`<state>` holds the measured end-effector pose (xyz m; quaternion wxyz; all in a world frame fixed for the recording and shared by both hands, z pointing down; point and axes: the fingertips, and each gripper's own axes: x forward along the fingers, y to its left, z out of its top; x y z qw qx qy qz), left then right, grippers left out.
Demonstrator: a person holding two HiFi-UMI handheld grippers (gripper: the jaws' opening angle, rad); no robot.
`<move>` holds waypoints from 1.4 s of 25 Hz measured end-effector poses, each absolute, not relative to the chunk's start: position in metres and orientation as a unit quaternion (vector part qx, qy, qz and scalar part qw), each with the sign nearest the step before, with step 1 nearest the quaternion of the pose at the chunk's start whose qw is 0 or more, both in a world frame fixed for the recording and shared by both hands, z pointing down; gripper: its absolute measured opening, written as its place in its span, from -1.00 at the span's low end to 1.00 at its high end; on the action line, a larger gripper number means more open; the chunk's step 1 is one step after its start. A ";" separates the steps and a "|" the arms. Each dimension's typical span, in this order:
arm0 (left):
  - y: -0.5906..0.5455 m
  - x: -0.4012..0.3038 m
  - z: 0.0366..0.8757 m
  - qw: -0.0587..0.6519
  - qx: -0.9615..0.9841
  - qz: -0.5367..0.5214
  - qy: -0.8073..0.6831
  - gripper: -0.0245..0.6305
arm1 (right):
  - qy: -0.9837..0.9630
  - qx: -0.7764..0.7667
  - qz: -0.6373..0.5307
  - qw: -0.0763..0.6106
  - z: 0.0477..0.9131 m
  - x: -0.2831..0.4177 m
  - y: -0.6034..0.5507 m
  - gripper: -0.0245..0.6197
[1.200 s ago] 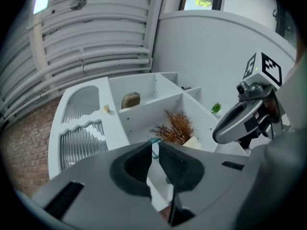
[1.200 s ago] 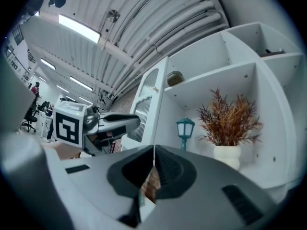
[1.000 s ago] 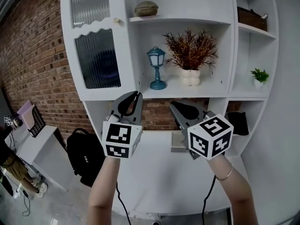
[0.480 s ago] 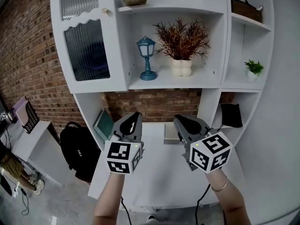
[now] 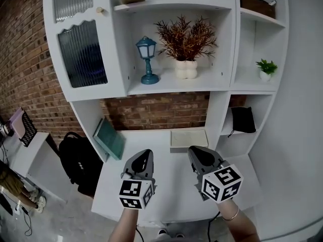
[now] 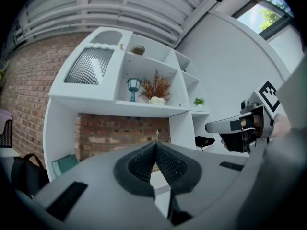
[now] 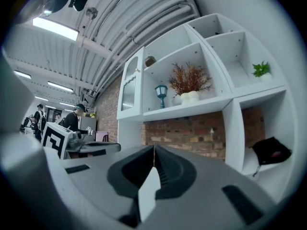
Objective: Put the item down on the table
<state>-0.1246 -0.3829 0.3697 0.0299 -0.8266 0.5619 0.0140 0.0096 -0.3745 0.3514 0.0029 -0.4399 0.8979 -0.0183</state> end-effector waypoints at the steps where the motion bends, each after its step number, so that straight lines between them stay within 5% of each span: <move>1: -0.381 -0.124 0.378 0.022 -0.826 0.011 0.563 -0.92 | 0.896 -0.444 -0.023 -0.001 0.359 0.013 -0.373 -0.93; 35: -0.326 -0.102 0.466 -0.045 -0.809 -0.017 0.586 -0.92 | 0.867 -0.485 -0.107 -0.028 0.463 0.061 -0.324 -0.94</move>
